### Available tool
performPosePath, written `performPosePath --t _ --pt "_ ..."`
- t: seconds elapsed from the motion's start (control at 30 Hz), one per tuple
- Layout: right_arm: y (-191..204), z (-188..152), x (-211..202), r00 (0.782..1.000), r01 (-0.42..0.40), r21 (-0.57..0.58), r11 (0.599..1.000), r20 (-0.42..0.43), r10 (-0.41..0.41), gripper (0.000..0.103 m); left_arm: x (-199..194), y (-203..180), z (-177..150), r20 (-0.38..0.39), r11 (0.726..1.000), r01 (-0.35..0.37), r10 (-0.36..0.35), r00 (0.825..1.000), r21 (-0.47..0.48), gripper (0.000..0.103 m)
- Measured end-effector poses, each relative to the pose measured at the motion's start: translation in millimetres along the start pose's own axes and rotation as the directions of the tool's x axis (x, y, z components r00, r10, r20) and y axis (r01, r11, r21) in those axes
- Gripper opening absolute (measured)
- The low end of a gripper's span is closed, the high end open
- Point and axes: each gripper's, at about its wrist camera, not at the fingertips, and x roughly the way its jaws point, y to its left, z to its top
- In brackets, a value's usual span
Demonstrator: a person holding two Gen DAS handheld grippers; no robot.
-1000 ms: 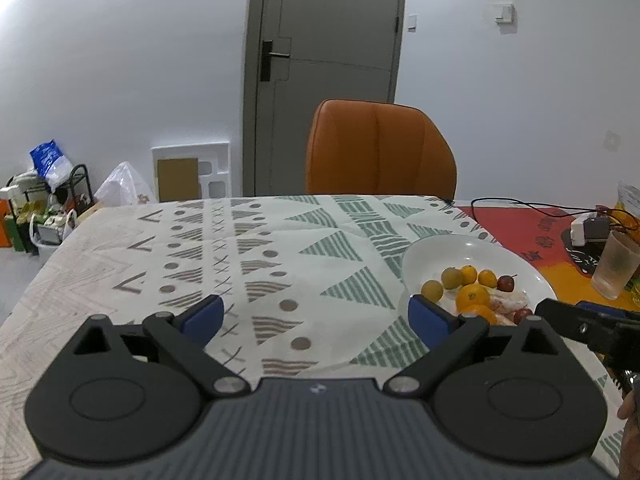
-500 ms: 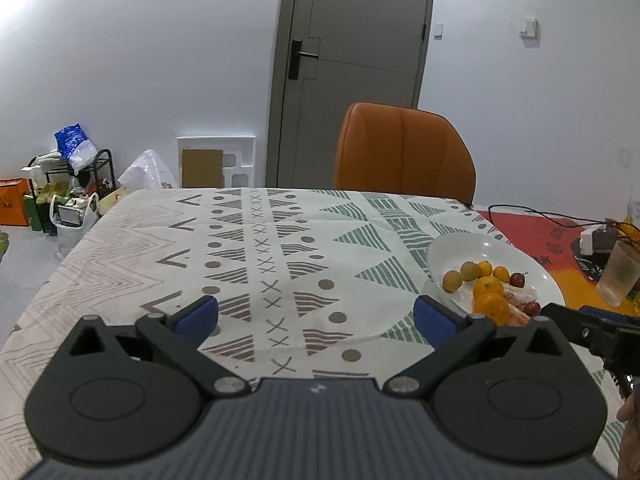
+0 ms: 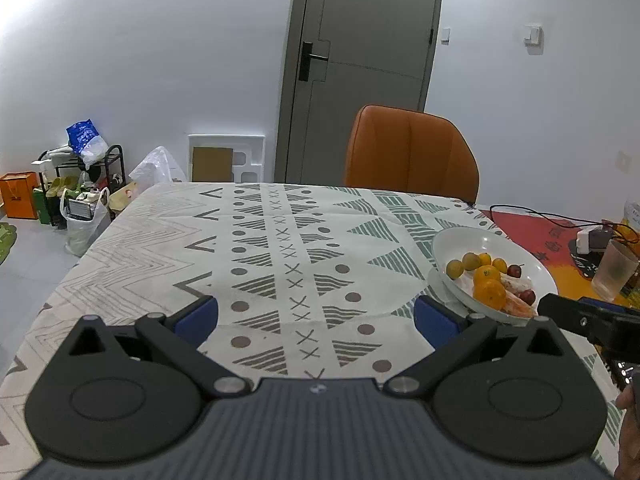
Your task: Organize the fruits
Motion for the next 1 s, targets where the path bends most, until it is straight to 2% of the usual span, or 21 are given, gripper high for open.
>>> performPosePath --t 0.6,1.0 --pt "18.5 -8.7 -12.9 0.998 -0.05 -0.026 0.998 -0.029 0.049 0.103 -34.0 17.7 -18.7 -0.013 1.0 -0.023 0.023 1.0 -0.01 0.103" --pt "27.6 -20.0 -16.9 0.995 -0.076 -0.053 0.996 -0.067 0.073 0.103 -40.5 22.9 -28.6 -0.039 0.999 -0.043 0.043 0.998 -0.003 0.103"
